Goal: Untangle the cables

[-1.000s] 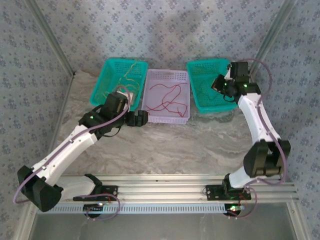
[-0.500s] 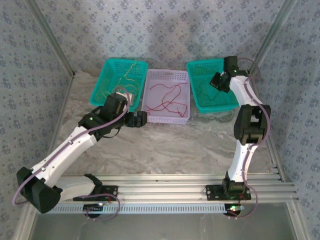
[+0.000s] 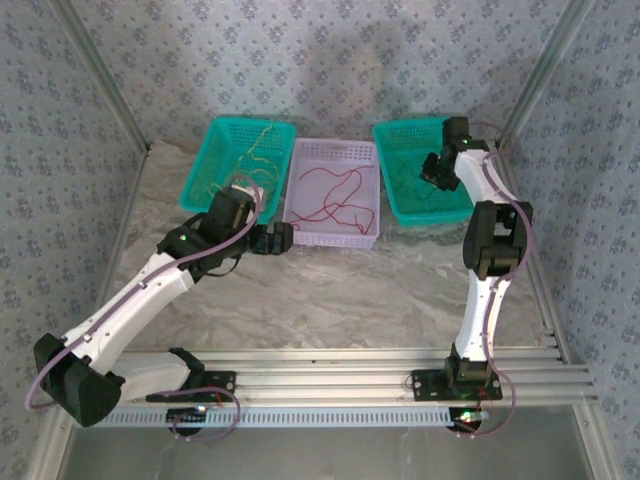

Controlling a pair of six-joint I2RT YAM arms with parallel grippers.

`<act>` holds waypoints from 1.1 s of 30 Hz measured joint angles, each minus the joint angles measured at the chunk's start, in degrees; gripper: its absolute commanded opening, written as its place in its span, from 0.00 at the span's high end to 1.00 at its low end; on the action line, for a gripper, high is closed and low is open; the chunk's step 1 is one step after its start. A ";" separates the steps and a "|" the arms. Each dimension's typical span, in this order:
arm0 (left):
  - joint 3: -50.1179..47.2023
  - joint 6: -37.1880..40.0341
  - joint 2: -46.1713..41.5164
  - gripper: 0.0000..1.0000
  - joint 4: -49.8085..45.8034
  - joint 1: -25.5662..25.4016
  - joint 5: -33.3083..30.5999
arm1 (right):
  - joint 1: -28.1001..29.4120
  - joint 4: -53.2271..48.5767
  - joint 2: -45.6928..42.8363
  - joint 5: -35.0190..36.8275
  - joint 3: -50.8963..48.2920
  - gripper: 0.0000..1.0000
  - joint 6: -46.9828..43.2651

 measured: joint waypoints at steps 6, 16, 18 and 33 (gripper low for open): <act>-0.02 -0.02 0.00 0.00 0.00 0.00 -0.46 | 0.90 0.94 -8.20 1.73 -2.01 0.45 -0.24; -1.11 -0.11 -0.87 0.00 0.33 0.11 -4.70 | 4.96 13.68 -35.08 5.22 -22.69 0.00 -2.01; -1.92 -0.48 -1.57 0.00 0.72 0.11 -6.32 | 5.57 15.74 -39.06 5.70 -26.47 0.00 -2.34; -11.30 -2.16 -7.17 0.00 6.25 3.65 -22.93 | 5.90 32.79 -69.68 24.22 -58.90 0.00 -8.28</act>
